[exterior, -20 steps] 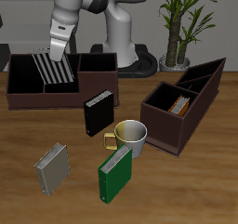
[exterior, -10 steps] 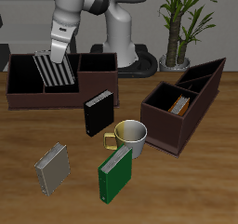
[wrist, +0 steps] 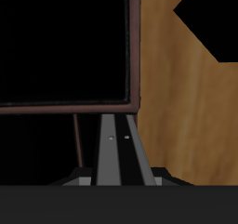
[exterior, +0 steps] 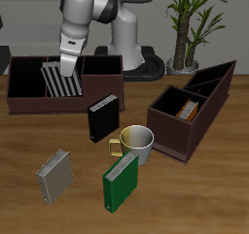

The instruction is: Place the orange book into the left desk caddy's right compartment and place the striped book into the back desk caddy's front compartment and place the yellow book into the back desk caddy's back compartment

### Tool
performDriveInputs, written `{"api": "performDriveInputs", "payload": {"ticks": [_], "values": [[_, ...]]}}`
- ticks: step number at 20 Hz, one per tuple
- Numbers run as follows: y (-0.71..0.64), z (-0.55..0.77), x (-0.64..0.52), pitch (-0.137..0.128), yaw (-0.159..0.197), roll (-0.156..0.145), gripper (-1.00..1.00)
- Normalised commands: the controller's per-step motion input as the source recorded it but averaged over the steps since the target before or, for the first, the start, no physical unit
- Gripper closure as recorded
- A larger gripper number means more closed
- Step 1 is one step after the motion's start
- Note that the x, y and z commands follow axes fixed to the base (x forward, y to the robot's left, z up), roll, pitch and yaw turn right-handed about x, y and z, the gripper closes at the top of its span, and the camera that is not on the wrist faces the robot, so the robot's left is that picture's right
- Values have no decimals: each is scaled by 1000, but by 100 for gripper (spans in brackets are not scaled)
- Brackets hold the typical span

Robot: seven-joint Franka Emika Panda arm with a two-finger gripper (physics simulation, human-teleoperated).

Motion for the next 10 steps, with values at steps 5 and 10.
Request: {"api": "performDriveInputs", "payload": {"ticks": [5,10], "values": [[191,-283,-23,62,15,34,100],[221,-268,17,50,-4,43,-100]]}}
